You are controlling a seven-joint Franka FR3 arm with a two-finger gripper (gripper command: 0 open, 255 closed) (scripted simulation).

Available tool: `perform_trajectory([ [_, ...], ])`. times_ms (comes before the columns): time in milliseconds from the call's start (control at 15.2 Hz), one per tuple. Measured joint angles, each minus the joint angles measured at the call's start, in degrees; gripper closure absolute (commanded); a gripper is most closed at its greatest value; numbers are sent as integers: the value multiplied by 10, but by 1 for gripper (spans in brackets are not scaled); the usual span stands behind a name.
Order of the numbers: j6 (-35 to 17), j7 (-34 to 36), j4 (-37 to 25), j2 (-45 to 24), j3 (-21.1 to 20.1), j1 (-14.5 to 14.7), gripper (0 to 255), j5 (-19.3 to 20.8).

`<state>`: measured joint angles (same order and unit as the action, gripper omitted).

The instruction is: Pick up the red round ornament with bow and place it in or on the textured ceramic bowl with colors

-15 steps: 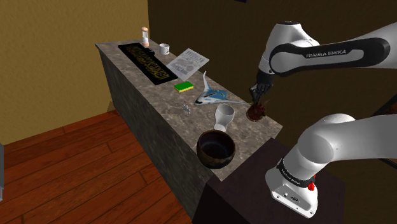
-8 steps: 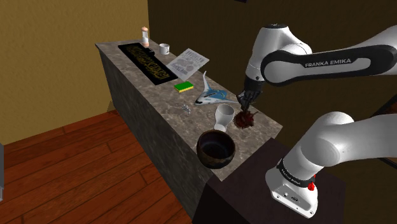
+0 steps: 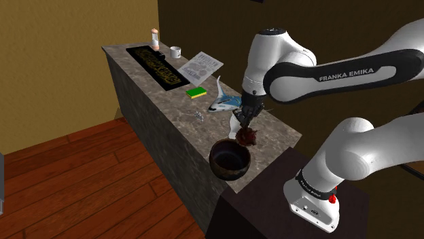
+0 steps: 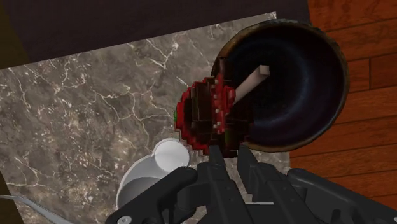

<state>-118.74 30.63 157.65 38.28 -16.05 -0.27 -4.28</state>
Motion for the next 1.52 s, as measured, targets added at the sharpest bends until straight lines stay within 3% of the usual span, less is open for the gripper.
perform_trajectory([
  [330, -17, 66, -33, -52, -57, 24, 255, -26],
  [924, -101, 82, -3, -97, -81, 23, 255, -34],
  [1254, -108, 81, 5, -105, -82, 17, 255, -29],
  [1320, -108, 81, 5, -105, -82, 17, 0, -29],
  [1518, -96, 77, 17, -90, -74, 34, 0, -57],
])
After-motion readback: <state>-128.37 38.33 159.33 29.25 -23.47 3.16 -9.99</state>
